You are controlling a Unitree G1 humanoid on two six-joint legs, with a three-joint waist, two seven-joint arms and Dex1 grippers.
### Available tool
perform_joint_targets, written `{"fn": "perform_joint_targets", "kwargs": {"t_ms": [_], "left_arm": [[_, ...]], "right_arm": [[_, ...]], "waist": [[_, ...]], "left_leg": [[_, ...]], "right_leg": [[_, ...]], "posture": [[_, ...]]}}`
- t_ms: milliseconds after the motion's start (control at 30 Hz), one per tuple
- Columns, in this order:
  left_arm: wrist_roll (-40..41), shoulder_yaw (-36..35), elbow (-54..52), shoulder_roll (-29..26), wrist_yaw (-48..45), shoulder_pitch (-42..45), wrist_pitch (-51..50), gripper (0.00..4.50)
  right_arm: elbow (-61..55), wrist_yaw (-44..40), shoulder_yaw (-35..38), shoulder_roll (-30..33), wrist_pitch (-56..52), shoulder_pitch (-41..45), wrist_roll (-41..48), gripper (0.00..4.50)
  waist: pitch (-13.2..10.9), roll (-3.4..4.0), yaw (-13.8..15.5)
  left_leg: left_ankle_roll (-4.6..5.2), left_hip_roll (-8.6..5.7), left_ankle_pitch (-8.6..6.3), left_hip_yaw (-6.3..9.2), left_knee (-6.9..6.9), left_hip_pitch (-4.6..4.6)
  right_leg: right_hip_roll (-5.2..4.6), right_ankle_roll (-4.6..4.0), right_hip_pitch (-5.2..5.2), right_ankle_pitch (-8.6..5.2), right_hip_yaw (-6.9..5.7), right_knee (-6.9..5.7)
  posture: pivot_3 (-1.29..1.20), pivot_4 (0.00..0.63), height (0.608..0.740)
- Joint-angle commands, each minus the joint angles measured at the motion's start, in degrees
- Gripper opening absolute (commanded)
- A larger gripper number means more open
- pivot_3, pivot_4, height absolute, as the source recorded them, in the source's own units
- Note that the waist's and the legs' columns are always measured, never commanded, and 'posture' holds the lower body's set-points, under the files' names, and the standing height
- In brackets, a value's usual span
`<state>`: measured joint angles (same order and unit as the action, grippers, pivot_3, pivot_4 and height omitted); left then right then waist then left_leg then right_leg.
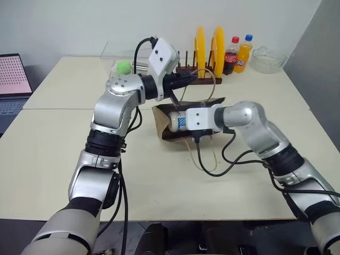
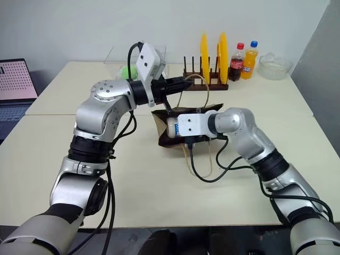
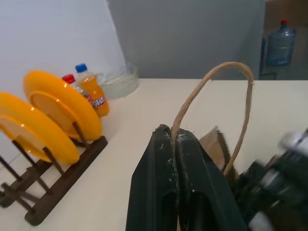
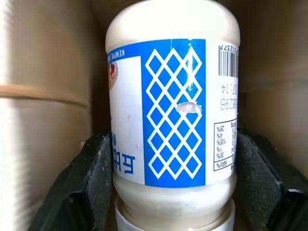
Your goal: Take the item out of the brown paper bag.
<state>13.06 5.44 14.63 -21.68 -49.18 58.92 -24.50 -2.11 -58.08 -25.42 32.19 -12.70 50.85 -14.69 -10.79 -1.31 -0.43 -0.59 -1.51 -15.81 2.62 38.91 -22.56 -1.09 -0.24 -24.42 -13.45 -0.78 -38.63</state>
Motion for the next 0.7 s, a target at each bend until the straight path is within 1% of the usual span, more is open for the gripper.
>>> {"fn": "perform_joint_targets", "kwargs": {"t_ms": [33, 67, 167, 300, 400, 533, 700], "left_arm": [[-1.4, -0.4, 1.4, -0.6, 0.8, 2.0, 2.4, 0.0], [-1.6, -0.4, 1.8, -0.6, 0.8, 2.1, 2.7, 0.0], [-2.2, -0.5, 3.1, -0.6, 1.5, 2.4, 3.2, 0.0], [-2.4, -0.5, 3.1, -0.8, 1.5, 2.0, 3.4, 0.0], [-2.5, -0.5, 2.8, -0.9, 1.4, 1.7, 3.4, 0.0], [-2.7, -0.5, 2.8, -0.8, 1.3, 1.8, 3.5, 0.0], [-3.2, -0.4, 3.7, -1.0, 1.0, 2.3, 4.3, 0.0]], "right_arm": [[-8.8, -4.1, 7.1, 4.3, 3.5, -2.4, 7.1, 3.09], [-9.7, -4.6, 7.7, 5.0, 3.9, -3.0, 8.2, 3.09], [-13.0, -4.0, 13.6, 7.6, 2.1, -4.8, 12.1, 3.09], [-16.1, -1.1, 20.3, 8.6, -5.7, -4.0, 16.3, 3.09], [-15.5, 1.4, 25.3, 11.9, -9.7, -5.6, 15.7, 3.09], [-11.3, 4.3, 27.3, 16.5, -8.4, -12.3, 13.2, 3.09], [-4.3, 7.7, 26.6, 18.0, -6.4, -19.2, 10.7, 3.09]], "waist": [[0.0, 0.0, 0.1], [0.0, -0.01, 0.1], [0.0, -0.01, 0.2], [0.0, -0.01, 0.2], [0.0, -0.01, 0.2], [0.0, -0.02, 0.5], [0.0, -0.01, 0.4]], "left_leg": [[0.01, 0.0, 0.0, 0.0, 0.0, 0.0], [0.02, -0.01, -0.01, 0.0, 0.0, 0.0], [0.08, -0.01, -0.05, 0.0, 0.0, -0.02], [0.07, 0.0, -0.04, 0.0, 0.0, -0.01], [0.07, 0.01, -0.04, 0.0, 0.0, -0.01], [0.15, -0.01, -0.09, -0.02, 0.0, -0.03], [0.18, -0.02, -0.1, -0.13, 0.0, 0.0]], "right_leg": [[0.0, 0.0, 0.01, 0.0, 0.0, 0.01], [0.0, 0.0, 0.01, 0.0, -0.01, 0.04], [0.0, 0.0, 0.01, 0.0, -0.01, 0.04], [-0.01, 0.0, 0.01, 0.0, 0.0, 0.01], [-0.01, 0.0, 0.01, 0.0, 0.0, 0.0], [-0.04, 0.0, 0.06, 0.0, -0.01, 0.08], [-0.06, 0.0, 0.05, 0.0, 0.06, 0.04]], "posture": [[0.0, 0.15, 0.74], [0.0, 0.15, 0.74], [0.0, 0.15, 0.74], [0.0, 0.15, 0.74], [0.0, 0.15, 0.74], [0.0, 0.15, 0.74], [0.0, 0.15, 0.74]]}}
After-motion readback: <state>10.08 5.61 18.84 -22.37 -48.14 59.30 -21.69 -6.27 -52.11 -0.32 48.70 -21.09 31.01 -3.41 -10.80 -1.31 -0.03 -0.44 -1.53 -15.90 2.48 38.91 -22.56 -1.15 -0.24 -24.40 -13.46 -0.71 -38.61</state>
